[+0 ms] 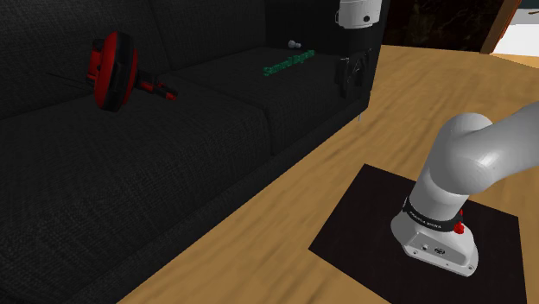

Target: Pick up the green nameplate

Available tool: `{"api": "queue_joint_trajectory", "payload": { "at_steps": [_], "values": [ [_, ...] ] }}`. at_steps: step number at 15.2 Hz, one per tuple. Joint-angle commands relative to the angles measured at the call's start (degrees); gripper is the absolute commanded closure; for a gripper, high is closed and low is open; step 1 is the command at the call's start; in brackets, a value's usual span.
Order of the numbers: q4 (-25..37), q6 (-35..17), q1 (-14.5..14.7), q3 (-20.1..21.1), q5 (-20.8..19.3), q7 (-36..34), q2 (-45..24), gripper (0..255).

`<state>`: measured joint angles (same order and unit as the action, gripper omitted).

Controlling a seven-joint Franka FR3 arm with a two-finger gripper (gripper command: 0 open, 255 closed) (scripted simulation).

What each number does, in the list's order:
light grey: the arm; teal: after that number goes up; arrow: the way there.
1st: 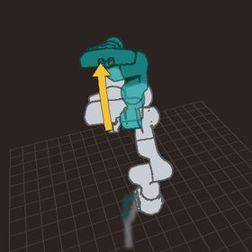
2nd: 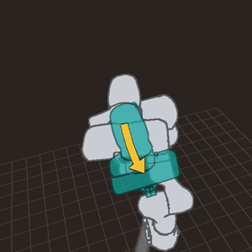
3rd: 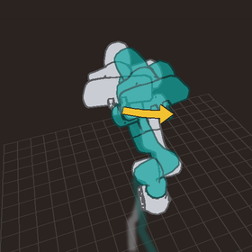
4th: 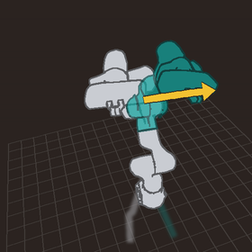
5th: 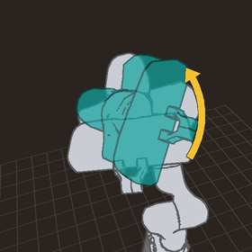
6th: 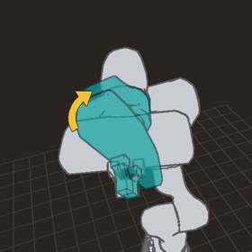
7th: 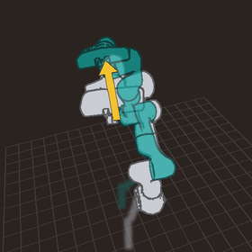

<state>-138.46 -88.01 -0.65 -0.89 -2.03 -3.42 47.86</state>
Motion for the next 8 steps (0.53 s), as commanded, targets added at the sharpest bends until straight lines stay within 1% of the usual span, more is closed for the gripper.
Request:
{"api": "queue_joint_trajectory", "payload": {
  "at_steps": [1,8],
  "values": [
    [0.0,0.0,0.0,0.0,0.0,0.0,0.0,0],
    [12.5,-3.1,-1.2,-3.7,-2.3,3.7,-14.0,0]
  ]
}}
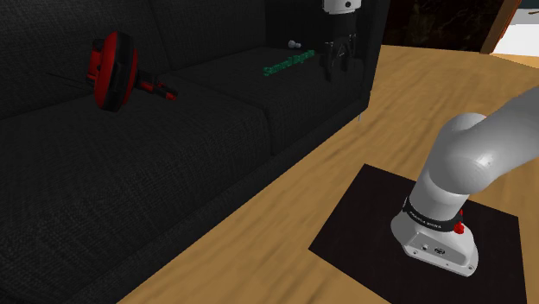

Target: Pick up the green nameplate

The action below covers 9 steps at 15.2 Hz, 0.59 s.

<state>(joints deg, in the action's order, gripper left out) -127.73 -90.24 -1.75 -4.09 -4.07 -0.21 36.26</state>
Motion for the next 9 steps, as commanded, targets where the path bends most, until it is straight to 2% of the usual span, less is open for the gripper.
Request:
{"api": "queue_joint_trajectory", "payload": {
  "at_steps": [1,9],
  "values": [
    [3.7,-1.1,-0.2,-1.0,-0.4,1.0,-4.4,0],
    [22.2,-0.6,-1.0,-4.7,-0.3,5.4,-20.5,0]
  ]
}}
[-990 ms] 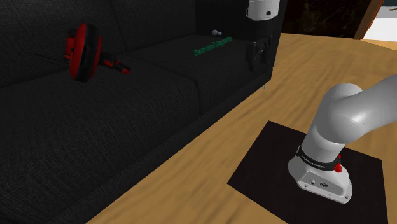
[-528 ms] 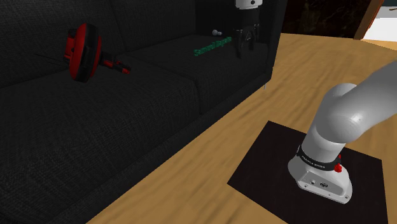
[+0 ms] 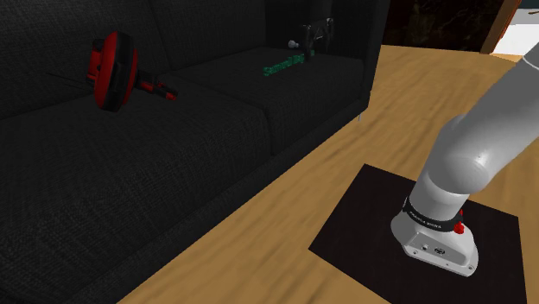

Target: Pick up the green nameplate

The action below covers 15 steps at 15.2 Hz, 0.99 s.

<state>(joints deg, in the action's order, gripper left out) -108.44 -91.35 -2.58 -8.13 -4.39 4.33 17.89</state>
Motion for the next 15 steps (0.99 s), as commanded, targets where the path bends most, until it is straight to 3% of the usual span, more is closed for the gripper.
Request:
{"api": "queue_joint_trajectory", "payload": {
  "at_steps": [1,7,11,15],
  "values": [
    [5.6,0.9,-0.4,-1.1,0.3,1.5,-4.2,0],
    [24.3,4.7,-1.7,-3.7,2.5,5.3,-17.8,0],
    [41.1,9.8,-3.8,-5.1,5.3,7.9,-29.0,0],
    [35.0,5.8,-3.4,-4.9,4.8,7.6,-26.9,0]
  ]
}}
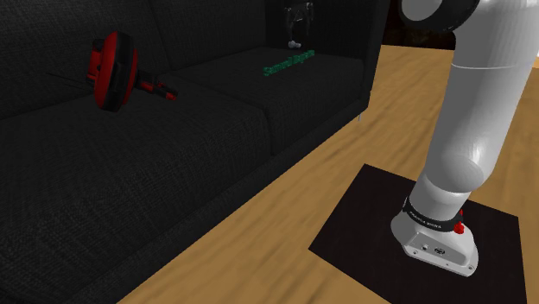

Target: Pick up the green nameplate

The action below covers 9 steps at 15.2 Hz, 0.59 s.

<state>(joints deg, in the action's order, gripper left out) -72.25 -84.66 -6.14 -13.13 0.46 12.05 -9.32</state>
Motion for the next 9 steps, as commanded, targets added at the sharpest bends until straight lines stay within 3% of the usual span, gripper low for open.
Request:
{"api": "queue_joint_trajectory", "payload": {
  "at_steps": [1,6,7,9],
  "values": [
    [-2.5,-1.9,0.2,0.1,-0.2,-0.2,0.7,0],
    [-5.9,-4.3,0.4,0.2,-0.4,-0.4,1.7,0],
    [-5.9,-4.3,0.4,0.2,-0.4,-0.4,1.7,255],
    [-5.9,-4.3,0.4,0.2,-0.4,-0.4,1.7,255]
  ]
}}
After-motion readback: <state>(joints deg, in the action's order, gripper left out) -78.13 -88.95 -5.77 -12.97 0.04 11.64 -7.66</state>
